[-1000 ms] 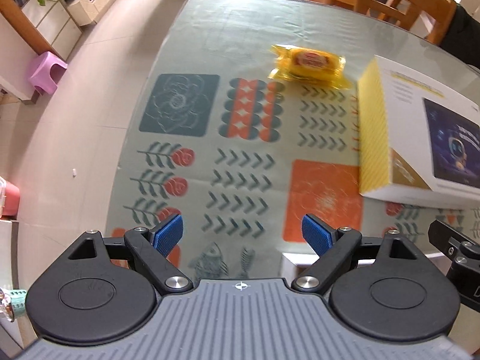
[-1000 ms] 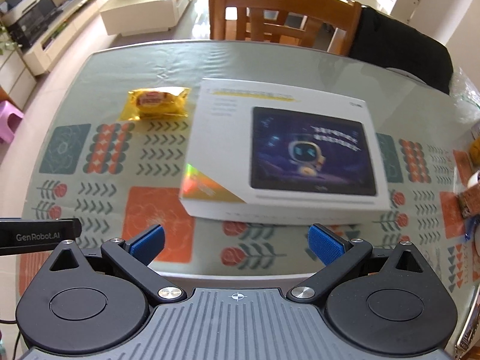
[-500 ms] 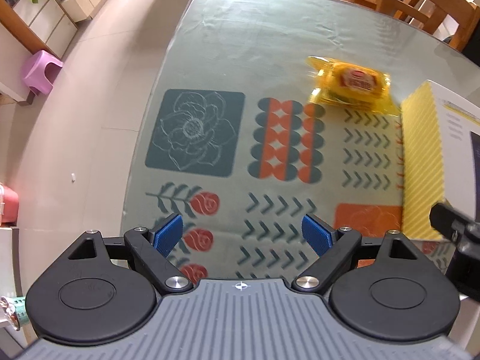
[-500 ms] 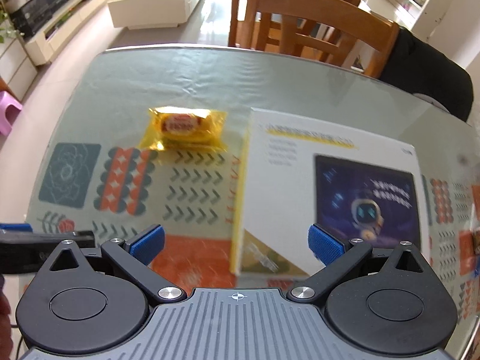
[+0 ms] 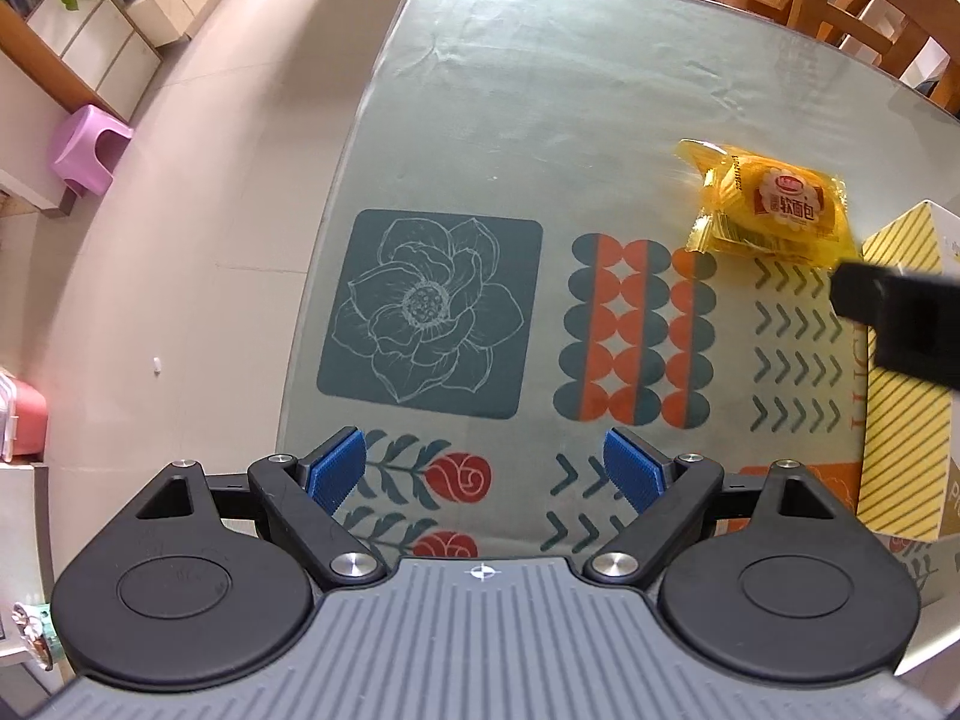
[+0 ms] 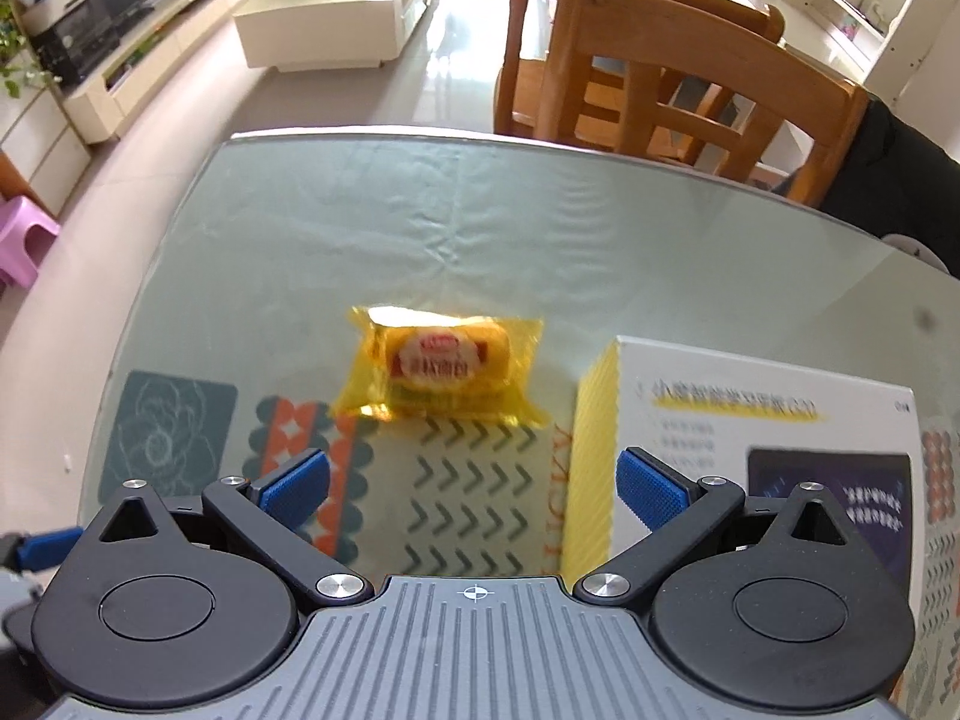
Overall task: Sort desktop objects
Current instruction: 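Move the open right gripper down around the other yellow bread packet, then close the right gripper on the yellow bread packet, then lift the packet with the right gripper and carry it toward the white box, then carry the yellow bread packet over the open white box with the right gripper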
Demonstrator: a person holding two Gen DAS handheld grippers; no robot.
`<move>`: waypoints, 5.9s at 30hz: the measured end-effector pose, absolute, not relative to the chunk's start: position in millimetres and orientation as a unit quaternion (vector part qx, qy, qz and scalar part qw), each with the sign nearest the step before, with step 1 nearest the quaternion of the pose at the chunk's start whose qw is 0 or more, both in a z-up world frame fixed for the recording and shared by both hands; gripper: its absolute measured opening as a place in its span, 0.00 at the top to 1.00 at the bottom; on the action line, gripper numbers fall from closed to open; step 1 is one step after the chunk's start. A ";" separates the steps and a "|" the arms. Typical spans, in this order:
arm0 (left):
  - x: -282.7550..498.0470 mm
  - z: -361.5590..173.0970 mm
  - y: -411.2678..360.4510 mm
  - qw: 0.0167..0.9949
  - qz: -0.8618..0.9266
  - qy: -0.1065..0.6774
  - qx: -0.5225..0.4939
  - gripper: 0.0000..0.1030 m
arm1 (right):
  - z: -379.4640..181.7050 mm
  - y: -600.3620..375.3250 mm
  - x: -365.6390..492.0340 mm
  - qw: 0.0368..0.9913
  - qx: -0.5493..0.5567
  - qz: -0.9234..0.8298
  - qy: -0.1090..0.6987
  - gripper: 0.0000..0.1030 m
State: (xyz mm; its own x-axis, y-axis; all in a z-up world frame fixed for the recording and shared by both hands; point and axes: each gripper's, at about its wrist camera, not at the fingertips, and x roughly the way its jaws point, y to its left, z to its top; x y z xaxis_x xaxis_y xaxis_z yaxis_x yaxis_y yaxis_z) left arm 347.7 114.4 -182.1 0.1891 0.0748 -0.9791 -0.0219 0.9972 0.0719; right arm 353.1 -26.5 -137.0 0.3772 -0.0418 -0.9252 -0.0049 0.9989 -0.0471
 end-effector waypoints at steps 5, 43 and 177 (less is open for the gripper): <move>356.6 -187.6 113.0 0.771 0.032 0.636 0.024 0.00 | -143.9 -23.3 370.7 0.829 -0.016 -0.009 0.559 0.00; 389.8 -211.2 133.1 0.760 0.051 0.647 0.019 0.00 | -214.3 -6.3 437.7 0.794 -0.030 -0.013 0.608 0.00; 65.0 -115.2 -33.2 0.755 -0.007 0.652 0.064 0.00 | -115.3 -183.9 -15.2 0.777 0.037 -0.025 0.628 0.34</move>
